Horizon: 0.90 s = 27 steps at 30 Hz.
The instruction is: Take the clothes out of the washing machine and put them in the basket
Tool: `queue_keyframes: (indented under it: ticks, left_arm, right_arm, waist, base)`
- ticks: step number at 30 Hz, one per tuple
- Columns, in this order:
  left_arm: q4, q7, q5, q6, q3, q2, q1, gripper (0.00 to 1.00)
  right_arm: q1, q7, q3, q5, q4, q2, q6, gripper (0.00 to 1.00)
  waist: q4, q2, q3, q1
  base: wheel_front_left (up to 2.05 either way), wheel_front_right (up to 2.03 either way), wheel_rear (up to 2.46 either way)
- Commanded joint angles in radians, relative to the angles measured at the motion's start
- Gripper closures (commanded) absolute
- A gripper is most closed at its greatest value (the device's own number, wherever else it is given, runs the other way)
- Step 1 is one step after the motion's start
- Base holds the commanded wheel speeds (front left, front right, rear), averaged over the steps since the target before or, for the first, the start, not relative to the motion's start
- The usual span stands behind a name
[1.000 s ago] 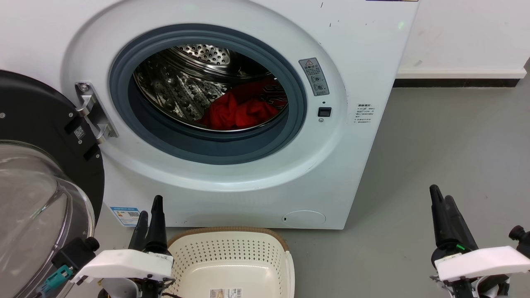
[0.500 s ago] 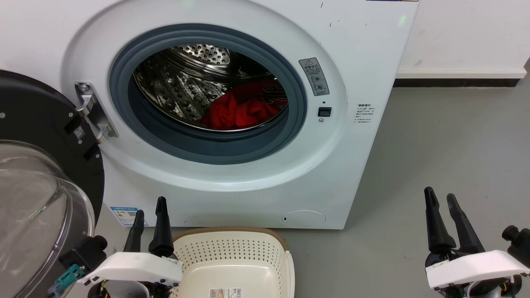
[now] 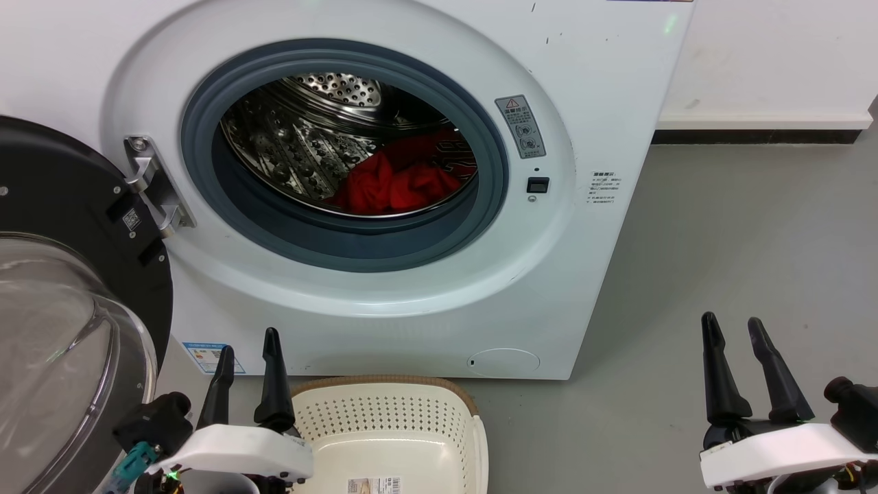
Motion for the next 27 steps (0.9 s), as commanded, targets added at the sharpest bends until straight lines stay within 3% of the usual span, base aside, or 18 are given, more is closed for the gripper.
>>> queue_keyframes:
  ticks: [1,27]
  left_arm:
    - [-0.014,-0.011,0.031,0.006,-0.004,0.003,0.003,0.0]
    - [-0.008,-0.072,0.255,0.029,-0.03,0.003,0.035,0.0]
  right_arm:
    - [0.005,-0.011,0.0,-0.035,-0.016,-0.001,0.0,0.0]
    - [0.043,-0.072,0.0,-0.252,-0.056,0.0,0.0,0.0]
  waist:
    - [0.0,-0.0001,0.0,0.0]
    - [0.003,-0.0001,0.001,0.0]
  base:
    - [0.0,0.0,0.0]
    - [0.0,0.0,0.0]
